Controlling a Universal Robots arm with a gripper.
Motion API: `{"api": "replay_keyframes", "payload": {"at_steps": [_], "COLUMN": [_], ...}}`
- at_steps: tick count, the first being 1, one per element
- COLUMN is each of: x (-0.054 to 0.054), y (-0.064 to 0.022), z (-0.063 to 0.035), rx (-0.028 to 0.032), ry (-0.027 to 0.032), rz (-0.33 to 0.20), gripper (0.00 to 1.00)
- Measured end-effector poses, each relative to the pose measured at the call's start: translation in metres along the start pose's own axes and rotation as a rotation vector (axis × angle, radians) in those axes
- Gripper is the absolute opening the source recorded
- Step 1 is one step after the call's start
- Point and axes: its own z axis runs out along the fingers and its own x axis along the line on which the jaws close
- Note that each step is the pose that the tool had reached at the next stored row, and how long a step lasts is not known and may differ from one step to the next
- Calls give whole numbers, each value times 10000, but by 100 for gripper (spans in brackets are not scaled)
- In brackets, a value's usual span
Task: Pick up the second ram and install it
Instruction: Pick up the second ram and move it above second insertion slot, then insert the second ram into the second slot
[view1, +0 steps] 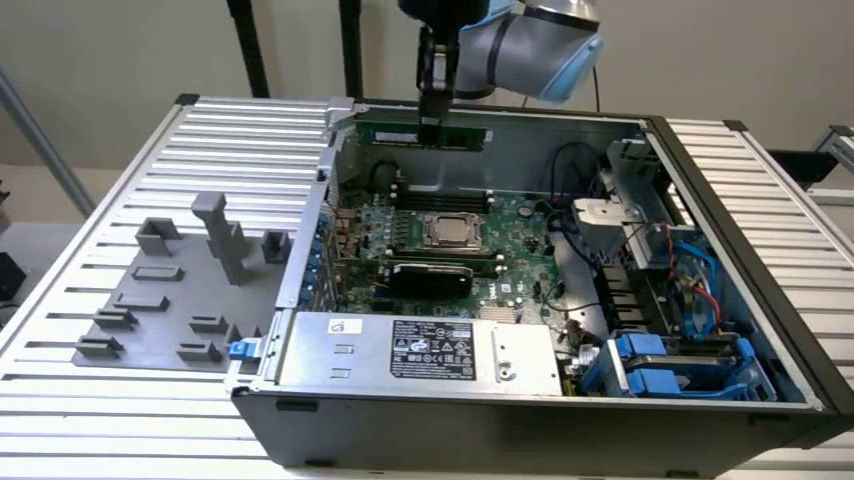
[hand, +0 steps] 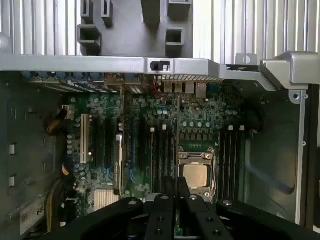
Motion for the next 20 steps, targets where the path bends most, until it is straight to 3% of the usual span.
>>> {"api": "replay_keyframes", "payload": {"at_steps": [8, 11, 20], "x": [-79, -79, -79], "y": [-338, -356, -357], "z": [136, 177, 177], "rx": [1, -1, -3], "ry": [-2, 0, 0], "rz": [2, 8, 7], "gripper": [0, 0, 0]}}
